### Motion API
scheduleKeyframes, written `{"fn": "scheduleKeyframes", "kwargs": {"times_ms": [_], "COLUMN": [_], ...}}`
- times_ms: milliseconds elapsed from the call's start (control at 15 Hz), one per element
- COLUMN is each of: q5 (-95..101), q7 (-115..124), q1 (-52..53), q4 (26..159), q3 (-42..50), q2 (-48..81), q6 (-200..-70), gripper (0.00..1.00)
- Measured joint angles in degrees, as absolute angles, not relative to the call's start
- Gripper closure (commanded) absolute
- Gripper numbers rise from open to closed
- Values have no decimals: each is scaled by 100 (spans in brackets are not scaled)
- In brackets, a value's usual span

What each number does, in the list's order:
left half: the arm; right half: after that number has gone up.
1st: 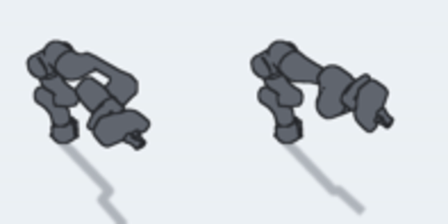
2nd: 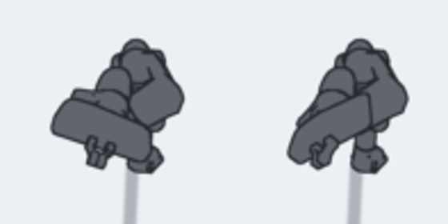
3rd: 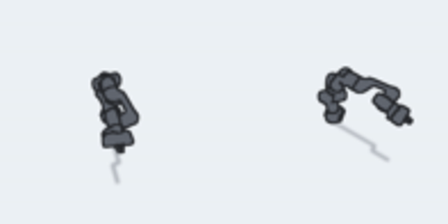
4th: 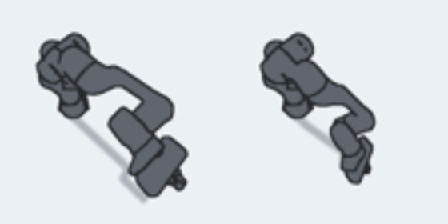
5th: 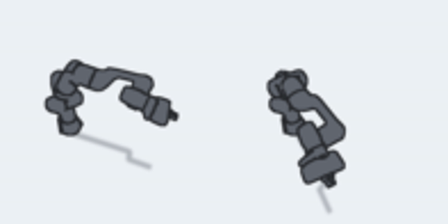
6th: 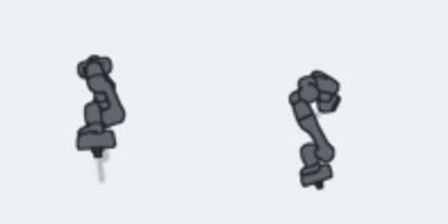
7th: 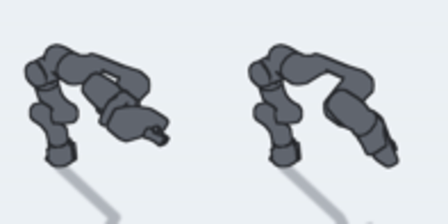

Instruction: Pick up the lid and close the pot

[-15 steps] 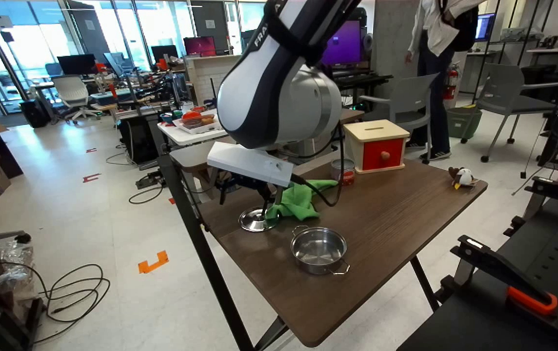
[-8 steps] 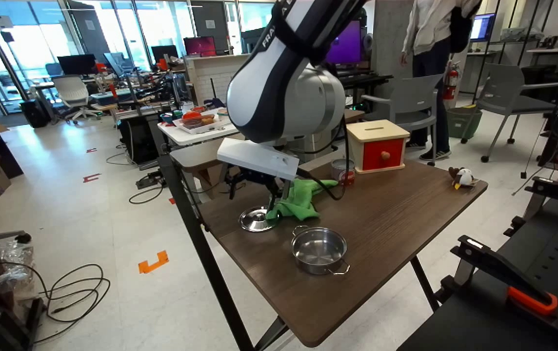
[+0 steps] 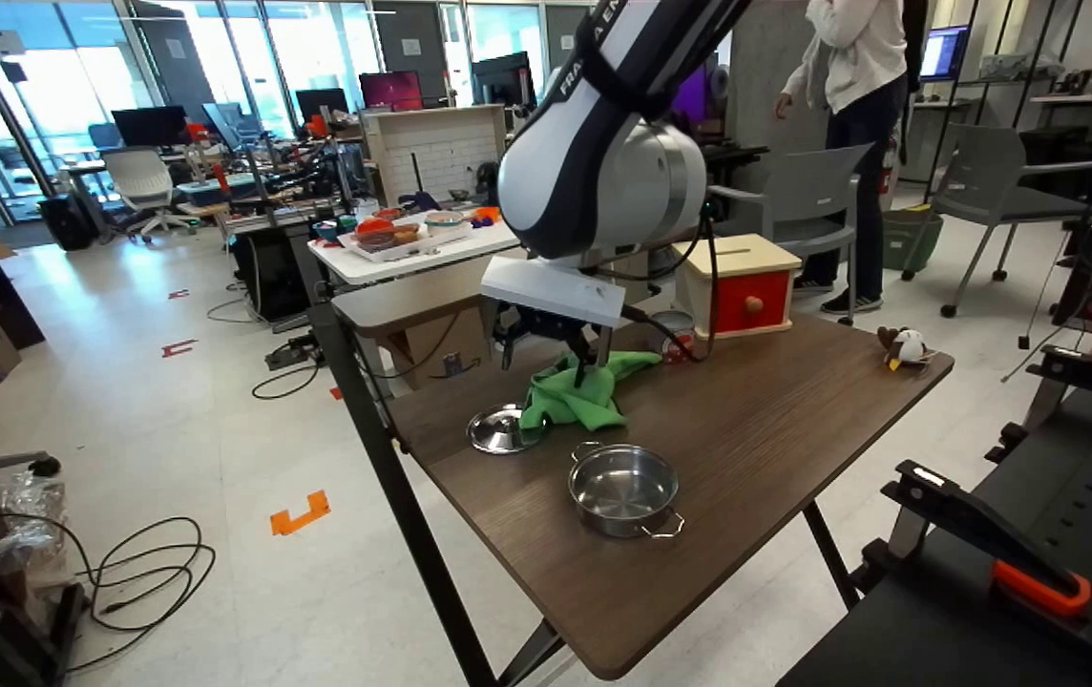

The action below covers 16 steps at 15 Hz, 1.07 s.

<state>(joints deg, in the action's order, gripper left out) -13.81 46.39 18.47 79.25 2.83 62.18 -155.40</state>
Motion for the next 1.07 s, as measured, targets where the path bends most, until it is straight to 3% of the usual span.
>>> {"fn": "scheduleKeyframes", "kwargs": {"times_ms": [1067], "q5": [-1353], "q7": [4417], "q1": [1957], "q4": [8003], "q3": [-493], "q2": [5971], "q6": [-15432], "gripper": [0]}}
